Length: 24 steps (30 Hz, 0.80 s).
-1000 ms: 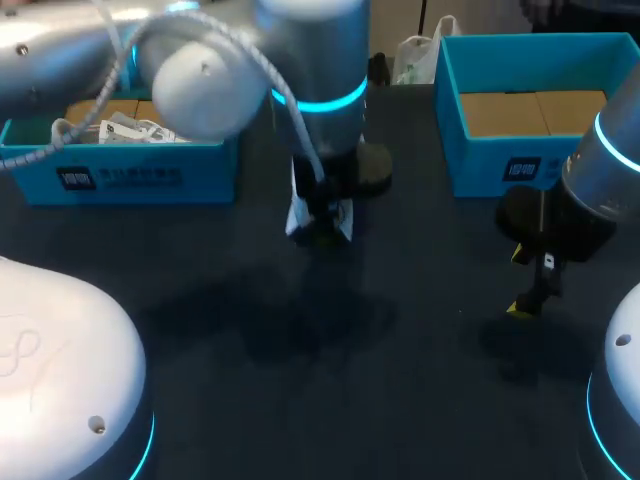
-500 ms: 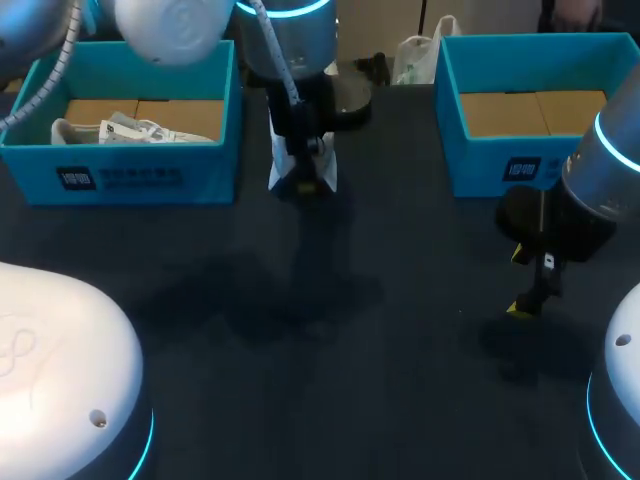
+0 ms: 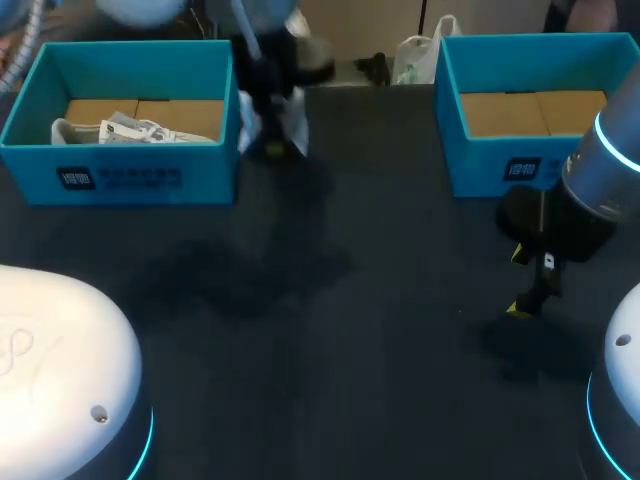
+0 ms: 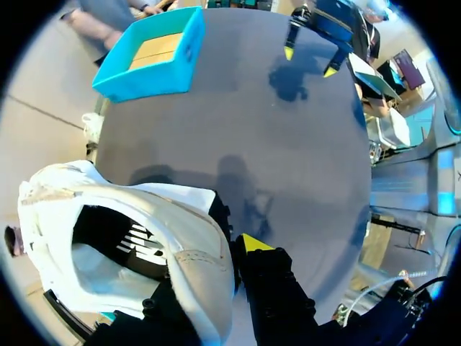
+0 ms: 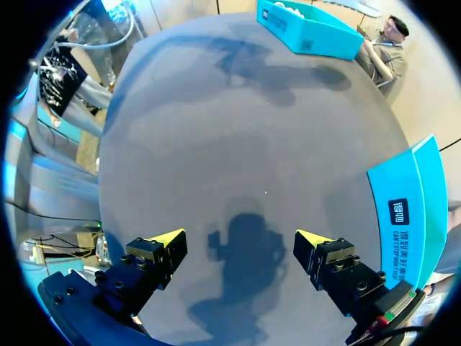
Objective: Take the shoe out of the shoebox, open the shoe tongue, remove and reinsert the insole, then place the shoe into the shoebox
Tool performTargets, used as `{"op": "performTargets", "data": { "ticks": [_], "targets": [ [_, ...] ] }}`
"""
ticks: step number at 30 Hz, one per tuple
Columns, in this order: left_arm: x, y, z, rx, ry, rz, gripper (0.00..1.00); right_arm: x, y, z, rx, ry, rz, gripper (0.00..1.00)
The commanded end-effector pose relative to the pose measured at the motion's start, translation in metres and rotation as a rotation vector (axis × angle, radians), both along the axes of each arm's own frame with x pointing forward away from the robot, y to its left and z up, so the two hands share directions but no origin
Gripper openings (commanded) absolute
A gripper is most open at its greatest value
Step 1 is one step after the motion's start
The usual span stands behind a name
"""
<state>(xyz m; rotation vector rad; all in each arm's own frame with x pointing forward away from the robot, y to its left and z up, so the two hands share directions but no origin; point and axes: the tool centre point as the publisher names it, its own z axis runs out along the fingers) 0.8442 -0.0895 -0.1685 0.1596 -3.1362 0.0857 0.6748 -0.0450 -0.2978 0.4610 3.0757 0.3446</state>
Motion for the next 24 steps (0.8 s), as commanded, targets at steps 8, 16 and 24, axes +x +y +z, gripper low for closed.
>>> {"op": "performTargets", "data": {
  "ticks": [8, 16, 24],
  "targets": [
    [0.098, 0.089, 0.043, -0.003, 0.047, -0.047, 0.00, -0.001, 0.000, 0.000, -0.002, -0.002, 0.000, 1.00],
    [0.098, 0.089, 0.043, -0.003, 0.047, -0.047, 0.00, -0.001, 0.000, 0.000, -0.002, -0.002, 0.000, 1.00],
    [0.136, 0.130, 0.051, 0.009, 0.032, -0.082, 0.00, -0.001, 0.000, 0.000, -0.002, -0.002, 0.000, 1.00]
  ]
}}
